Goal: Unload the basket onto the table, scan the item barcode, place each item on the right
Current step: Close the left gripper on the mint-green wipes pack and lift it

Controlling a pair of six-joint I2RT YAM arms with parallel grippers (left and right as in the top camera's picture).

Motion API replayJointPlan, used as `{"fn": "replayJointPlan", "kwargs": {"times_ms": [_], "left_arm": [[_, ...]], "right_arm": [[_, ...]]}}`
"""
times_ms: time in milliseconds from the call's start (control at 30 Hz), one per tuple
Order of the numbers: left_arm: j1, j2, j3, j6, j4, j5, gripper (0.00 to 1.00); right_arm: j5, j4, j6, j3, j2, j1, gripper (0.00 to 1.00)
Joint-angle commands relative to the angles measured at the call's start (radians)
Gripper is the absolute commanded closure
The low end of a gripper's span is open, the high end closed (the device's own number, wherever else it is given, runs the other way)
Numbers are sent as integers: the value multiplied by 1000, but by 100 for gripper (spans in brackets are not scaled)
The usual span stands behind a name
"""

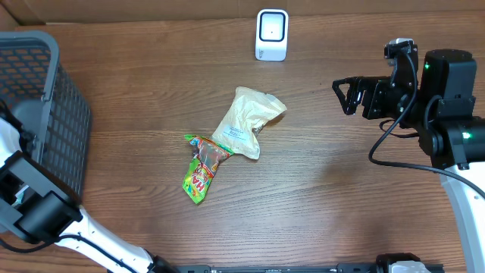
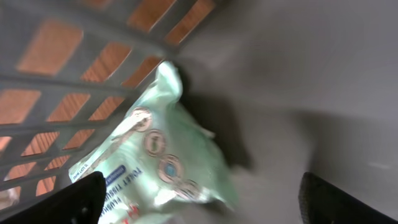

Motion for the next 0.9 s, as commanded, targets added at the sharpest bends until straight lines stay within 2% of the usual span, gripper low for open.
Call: {"fn": "replayJointPlan", "kwargs": {"times_ms": [0, 133, 200, 233, 267, 333, 367, 633, 867], "left_arm": [[33, 34, 14, -14, -3, -32, 16], [63, 43, 14, -15, -1, -24, 24], [71, 49, 14, -15, -1, -4, 32], [75, 53, 14, -14, -1, 7, 41], [76, 57, 14, -14, -2, 19, 60], [76, 68, 14, -14, -7, 45, 87], [76, 71, 14, -14, -10, 56, 96], [43, 55, 18, -27, -53, 132, 96], [5, -74, 68, -52, -78, 283, 96]], "right_arm": [[-6, 6, -1, 26, -1, 6, 0], [-6, 6, -1, 26, -1, 6, 0], [-6, 6, -1, 26, -1, 6, 0], [-6, 6, -1, 26, -1, 6, 0], [-6, 5, -1, 26, -1, 6, 0], [-6, 6, -1, 26, -1, 6, 0], [-6, 5, -1, 26, -1, 6, 0], [-6, 6, -1, 26, -1, 6, 0], [-6, 6, -1, 26, 0, 6, 0]]}}
